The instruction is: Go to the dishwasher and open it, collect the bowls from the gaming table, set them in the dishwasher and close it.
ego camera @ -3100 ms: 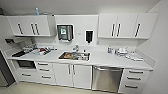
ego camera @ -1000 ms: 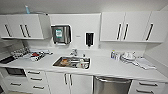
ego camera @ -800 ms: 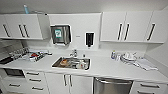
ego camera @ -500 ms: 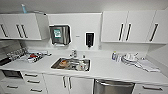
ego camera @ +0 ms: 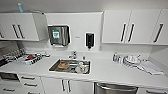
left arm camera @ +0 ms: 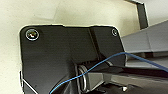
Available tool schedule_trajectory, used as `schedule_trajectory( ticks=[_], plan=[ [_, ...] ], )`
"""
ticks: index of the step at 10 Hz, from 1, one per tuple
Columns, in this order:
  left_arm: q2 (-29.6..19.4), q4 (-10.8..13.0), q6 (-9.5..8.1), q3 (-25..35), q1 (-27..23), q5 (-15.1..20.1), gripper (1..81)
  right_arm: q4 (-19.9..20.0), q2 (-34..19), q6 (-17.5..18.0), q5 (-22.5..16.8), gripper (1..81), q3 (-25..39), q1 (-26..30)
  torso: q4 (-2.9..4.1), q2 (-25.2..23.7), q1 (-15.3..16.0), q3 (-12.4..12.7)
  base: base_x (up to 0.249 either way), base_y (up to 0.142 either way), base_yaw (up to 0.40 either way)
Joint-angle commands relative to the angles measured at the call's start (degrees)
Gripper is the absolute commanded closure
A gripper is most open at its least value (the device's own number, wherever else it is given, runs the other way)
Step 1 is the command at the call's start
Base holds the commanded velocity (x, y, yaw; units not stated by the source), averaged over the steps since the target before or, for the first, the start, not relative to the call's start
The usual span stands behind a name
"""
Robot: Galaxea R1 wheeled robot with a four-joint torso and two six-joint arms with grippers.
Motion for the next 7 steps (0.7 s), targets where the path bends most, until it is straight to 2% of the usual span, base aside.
schedule_trajectory(
  ticks=[1, 5, 7],
  plan=[
    [-0.7, -0.2, 0.39, 0.6, -3.3, 3.0, 1.0, -0.6, -0.3, -0.3, -2.7, 1.0, 1.4, 3.1, 0.0, 0.0, 0.0, 0.0, 0.132, 0.0, 0.0],
    [-0.7, -0.1, 0.39, 0.6, -3.3, 3.0, 1.0, -0.6, -0.3, -0.2, -2.7, 1.0, 1.4, 3.2, 0.0, 0.0, 0.0, 0.0, 0.125, 0.0, 0.0],
    [-0.5, -0.1, 0.39, 0.4, -3.3, 3.0, 1.0, -0.6, -0.4, -0.2, -2.7, 1.0, 1.4, 3.2, 0.0, 0.0, 0.0, 0.0, 0.043, 0.0, 0.0]
  ],
)
